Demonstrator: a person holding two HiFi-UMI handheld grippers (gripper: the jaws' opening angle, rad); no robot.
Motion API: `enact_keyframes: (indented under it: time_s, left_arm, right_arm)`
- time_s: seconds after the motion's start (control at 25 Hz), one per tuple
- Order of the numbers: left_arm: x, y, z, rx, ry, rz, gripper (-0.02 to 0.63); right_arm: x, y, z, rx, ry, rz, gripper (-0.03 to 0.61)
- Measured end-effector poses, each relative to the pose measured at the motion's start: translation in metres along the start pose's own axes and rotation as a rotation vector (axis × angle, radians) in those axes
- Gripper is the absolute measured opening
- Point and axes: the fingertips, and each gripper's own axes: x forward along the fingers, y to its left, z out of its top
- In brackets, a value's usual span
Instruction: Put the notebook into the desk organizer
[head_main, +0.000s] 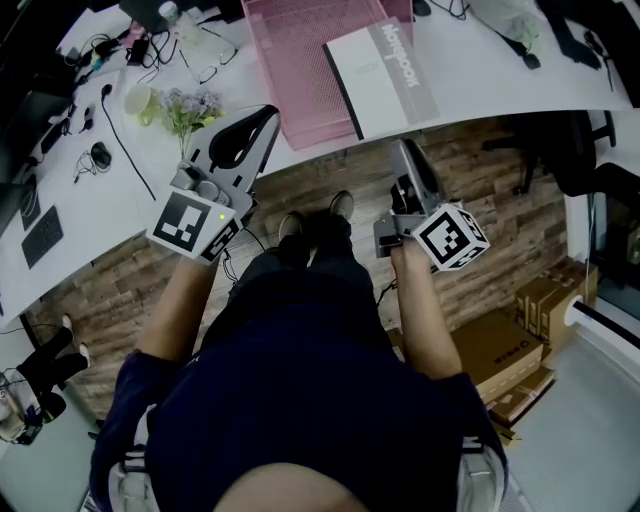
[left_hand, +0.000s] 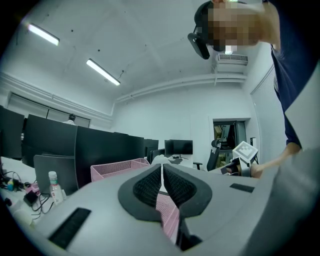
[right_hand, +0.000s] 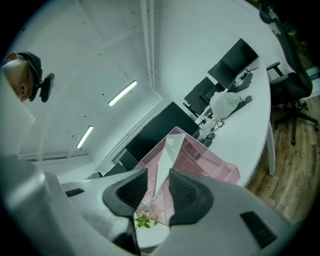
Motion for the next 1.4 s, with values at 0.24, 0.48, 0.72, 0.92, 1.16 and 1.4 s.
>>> enact_keyframes:
  time_s: [0.24, 0.48, 0.72, 0.92, 1.16, 1.4]
  left_arm:
    - [-0.006, -0.005, 0.004, 0.002, -0.014, -0.008, 0.038]
    - [-0.009, -0.005, 0.009, 0.005, -0.027, -0.010, 0.038]
    - [-0.010, -0.002, 0.011, 0.005, -0.035, -0.010, 0.038]
    - [-0.009, -0.001, 0.012, 0.005, -0.036, -0.013, 0.038]
    - [-0.008, 0.002, 0.013, 0.005, -0.040, -0.016, 0.038]
    - [-0.005, 0.005, 0.016, 0.006, -0.044, -0.018, 0.038]
  right_arm:
    - [-0.009, 0.017, 0.009, -0.062, -0.037, 0.016, 0.126]
    - [-0.013, 0.026, 0.015, -0.096, -0.051, 0.016, 0.121]
    - [-0.011, 0.035, 0.019, -0.119, -0.056, 0.035, 0.103]
    - [-0.008, 0.041, 0.020, -0.136, -0.058, 0.042, 0.080]
    - [-0.006, 0.048, 0.021, -0.165, -0.058, 0.048, 0.053]
    - [-0.002, 0.057, 0.025, -0.208, -0.058, 0.062, 0.035]
